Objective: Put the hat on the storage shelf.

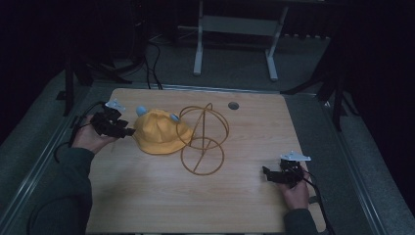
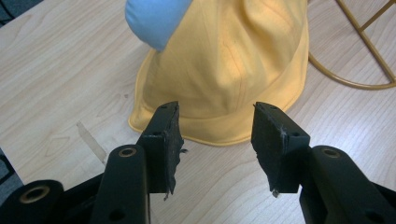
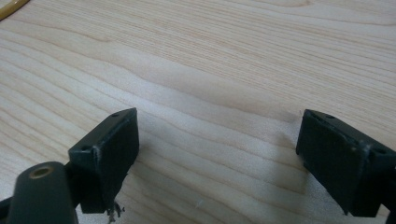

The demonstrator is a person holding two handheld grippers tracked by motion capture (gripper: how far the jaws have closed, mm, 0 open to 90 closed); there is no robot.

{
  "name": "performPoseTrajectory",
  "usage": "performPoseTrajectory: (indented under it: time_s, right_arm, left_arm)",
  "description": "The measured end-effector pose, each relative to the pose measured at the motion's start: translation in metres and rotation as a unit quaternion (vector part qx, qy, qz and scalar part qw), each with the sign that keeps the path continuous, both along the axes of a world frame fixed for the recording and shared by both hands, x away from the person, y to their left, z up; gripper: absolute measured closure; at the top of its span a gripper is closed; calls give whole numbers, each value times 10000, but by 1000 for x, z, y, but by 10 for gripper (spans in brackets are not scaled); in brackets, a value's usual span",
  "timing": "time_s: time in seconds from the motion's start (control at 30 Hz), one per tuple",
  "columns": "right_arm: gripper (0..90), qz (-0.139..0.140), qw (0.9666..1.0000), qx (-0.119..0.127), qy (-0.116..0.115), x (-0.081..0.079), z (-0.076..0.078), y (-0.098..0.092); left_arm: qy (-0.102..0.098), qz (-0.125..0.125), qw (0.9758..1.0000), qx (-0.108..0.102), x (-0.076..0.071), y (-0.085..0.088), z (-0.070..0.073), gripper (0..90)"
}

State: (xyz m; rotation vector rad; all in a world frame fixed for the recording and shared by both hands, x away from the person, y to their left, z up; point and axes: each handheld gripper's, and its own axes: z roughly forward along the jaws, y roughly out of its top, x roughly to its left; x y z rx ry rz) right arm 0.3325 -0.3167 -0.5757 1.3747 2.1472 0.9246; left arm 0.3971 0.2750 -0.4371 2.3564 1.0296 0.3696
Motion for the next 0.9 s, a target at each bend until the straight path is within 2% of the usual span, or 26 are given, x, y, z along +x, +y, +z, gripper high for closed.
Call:
performPoseTrajectory:
  time_s: [0.27, 0.33, 0.53, 0.7, 0.9]
  right_arm:
    - [132, 4, 10000, -3, -3, 0, 0, 0]
    - [132, 2, 10000, -2, -2, 0, 0, 0]
    - [132, 3, 10000, -3, -3, 0, 0, 0]
    - [132, 2, 10000, -3, -2, 0, 0, 0]
    - [132, 1, 10000, 0, -2, 0, 0, 0]
  left_arm:
    - [20, -31, 10000, 31, 9, -5, 13, 502]
    - [75, -64, 9999, 127, 15, -9, 17, 496]
    - [126, -89, 9996, 219, 23, -14, 22, 490]
    - [113, -129, 9997, 195, 28, -19, 30, 507]
    - [107, -263, 9992, 279, 34, -26, 39, 540]
